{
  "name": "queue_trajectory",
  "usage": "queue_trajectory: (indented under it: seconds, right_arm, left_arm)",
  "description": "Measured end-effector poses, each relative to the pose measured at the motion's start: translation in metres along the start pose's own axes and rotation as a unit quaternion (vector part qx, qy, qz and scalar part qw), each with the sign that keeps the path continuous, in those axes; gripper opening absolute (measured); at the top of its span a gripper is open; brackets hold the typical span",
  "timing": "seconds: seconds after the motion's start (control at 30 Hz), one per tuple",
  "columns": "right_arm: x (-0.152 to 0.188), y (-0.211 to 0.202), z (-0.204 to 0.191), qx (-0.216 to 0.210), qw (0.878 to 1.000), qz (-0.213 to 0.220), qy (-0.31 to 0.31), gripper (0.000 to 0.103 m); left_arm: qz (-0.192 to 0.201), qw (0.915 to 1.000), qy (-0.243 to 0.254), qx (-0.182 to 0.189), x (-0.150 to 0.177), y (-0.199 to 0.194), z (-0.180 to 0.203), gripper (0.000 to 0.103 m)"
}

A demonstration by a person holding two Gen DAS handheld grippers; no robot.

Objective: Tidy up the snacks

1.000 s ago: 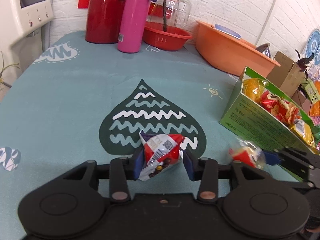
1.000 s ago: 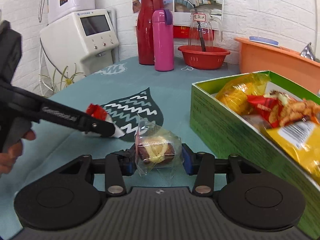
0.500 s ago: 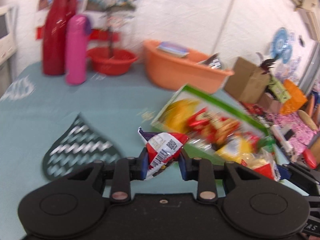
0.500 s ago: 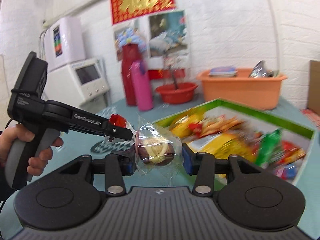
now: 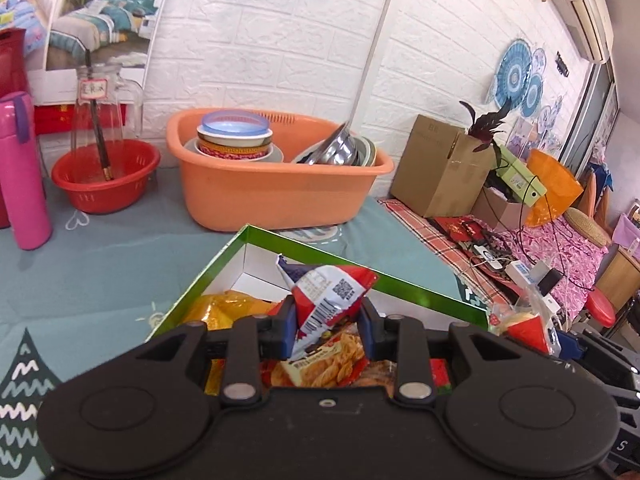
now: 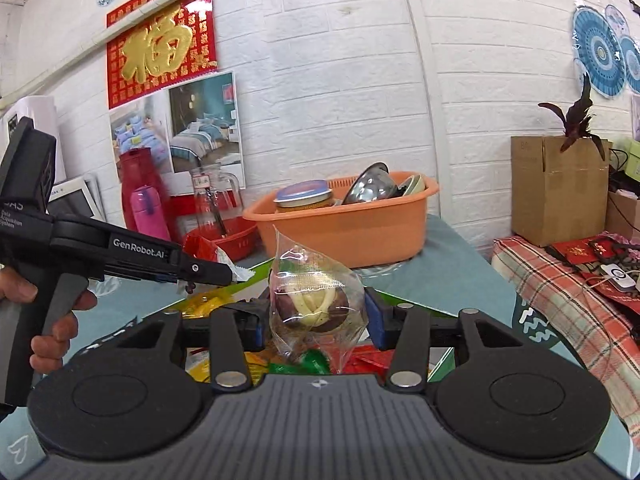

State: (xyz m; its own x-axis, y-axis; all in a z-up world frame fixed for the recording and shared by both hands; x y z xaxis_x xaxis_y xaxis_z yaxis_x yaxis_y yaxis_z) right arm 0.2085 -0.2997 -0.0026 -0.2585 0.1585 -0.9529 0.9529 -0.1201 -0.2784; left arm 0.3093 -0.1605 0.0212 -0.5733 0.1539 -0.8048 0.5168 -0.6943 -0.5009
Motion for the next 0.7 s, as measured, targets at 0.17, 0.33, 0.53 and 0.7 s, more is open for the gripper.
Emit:
queue_trajectory:
  seconds: [0.17,0.33,0.53,0.7]
  right_arm:
    - [0.011,0.025,0.003,-0.009,1.000,-0.024,-0.010,0.103]
    - [0.020,0.018,0.006,-0.002,1.000,-0.020,-0.018,0.103]
    - [0.019,-0.012,0.009,0.003,1.000,-0.014,-0.004,0.103]
    - [0.020,-0.048,0.007,0.008,1.000,-0.011,-0.010,0.103]
  left_arm:
    - [-0.005,0.9997,-0.005,-0.025,0.004,0.011,-0.008,0.103]
    - [0.002,0.9987,0.012,-0.049,0.009,0.001,-0.008,0.103]
    - [0.004,0.9980,0.030,-0.056,0.019,-0.025,0.011,0.103]
    - [0.009,0.9980,0.026,-0.056,0.035,-0.057,0.029,0.103]
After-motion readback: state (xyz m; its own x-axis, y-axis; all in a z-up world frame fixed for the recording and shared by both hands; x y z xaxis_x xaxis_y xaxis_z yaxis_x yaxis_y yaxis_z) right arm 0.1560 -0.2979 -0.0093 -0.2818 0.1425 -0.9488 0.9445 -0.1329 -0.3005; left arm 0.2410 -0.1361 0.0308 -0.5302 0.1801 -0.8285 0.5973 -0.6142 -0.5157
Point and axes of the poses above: each gripper's, at about its wrist camera, not at the fingertips, and y roughly the way its jaws point, z to its right, x to its underside, the point moved 6 cm from there along y, roughly the way its jaws point, and after that the axes turned 9 degrees about x, right-handed, at the moved point
